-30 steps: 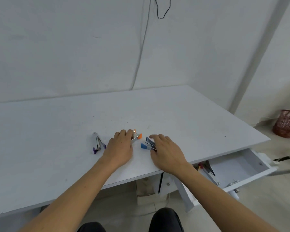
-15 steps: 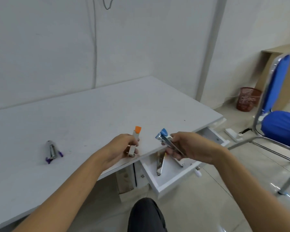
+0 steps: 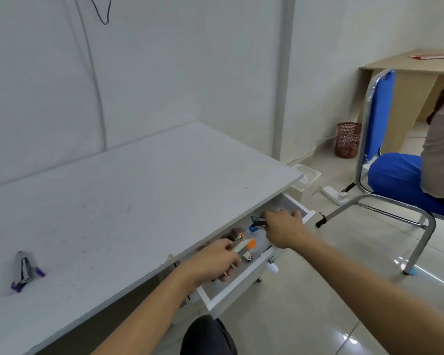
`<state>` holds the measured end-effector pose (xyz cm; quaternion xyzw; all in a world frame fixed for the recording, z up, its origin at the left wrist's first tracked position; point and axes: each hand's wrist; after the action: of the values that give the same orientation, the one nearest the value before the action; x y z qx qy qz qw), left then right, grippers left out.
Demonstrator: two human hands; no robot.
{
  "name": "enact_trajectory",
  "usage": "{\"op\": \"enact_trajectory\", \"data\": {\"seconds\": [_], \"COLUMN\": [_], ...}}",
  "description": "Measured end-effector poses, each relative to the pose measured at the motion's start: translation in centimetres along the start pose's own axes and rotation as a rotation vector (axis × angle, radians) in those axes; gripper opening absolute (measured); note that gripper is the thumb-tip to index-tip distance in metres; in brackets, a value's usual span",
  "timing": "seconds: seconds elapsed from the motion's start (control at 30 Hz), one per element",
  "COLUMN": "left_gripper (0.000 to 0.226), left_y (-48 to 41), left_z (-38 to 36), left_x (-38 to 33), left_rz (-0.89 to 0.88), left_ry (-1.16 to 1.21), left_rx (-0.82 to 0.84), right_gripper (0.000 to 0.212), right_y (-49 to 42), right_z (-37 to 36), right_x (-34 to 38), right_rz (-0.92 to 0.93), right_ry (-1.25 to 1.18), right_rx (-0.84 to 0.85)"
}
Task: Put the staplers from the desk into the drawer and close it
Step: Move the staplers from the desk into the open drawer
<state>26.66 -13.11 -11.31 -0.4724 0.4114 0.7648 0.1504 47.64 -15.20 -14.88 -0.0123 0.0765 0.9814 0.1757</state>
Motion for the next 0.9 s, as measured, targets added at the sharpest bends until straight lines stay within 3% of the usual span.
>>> {"op": "enact_trajectory", "data": {"seconds": [0.2, 0.33, 0.5, 0.63, 0.73, 0.9], "left_gripper": [0.031, 0.036, 0.029, 0.017, 0.037, 0.037], "left_y": [-0.8, -2.6, -5.4, -7.0, -7.2, -3.9], "left_z": [-1.4, -2.4, -4.0, -5.6, -5.8, -3.8], "left_x": [1.2, 0.9, 0.0, -1.8, -1.8, -1.1], "left_rz": [0.012, 0.035, 0.074, 0.092, 0.074, -0.094], "left_ry": [-0.12, -0.004, 0.155, 0.289, 0.18, -0.029], "left_rx": [-0.107, -0.115, -0.193, -0.264, -0.299, -0.233], "right_gripper": [0.029, 0.035, 0.029, 0.027, 0.027, 0.027], "right_y": [-1.2, 0.1, 3.5, 5.2, 5.8, 5.8], "right_z": [-0.2, 1.4, 3.3, 4.8, 5.5, 6.5], "right_x": [-0.2, -1.0, -3.1, -3.9, -4.0, -2.9], "right_rz": [-0.164, -0.163, -0.152, -0.133, -0.134, -0.102], "right_ry": [0.017, -0.283, -0.584, -0.624, -0.63, -0.585], "right_rx": [-0.11, -0.115, -0.126, -0.127, -0.127, -0.117]}}
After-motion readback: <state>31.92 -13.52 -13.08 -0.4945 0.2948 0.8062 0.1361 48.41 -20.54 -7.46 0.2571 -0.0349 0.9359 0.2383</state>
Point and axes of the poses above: each hand's wrist, its own y-axis away from the middle knuckle, its own z-axis out of the back of the hand, x = y × z, and after that the axes turned 10 degrees about y, right-handed
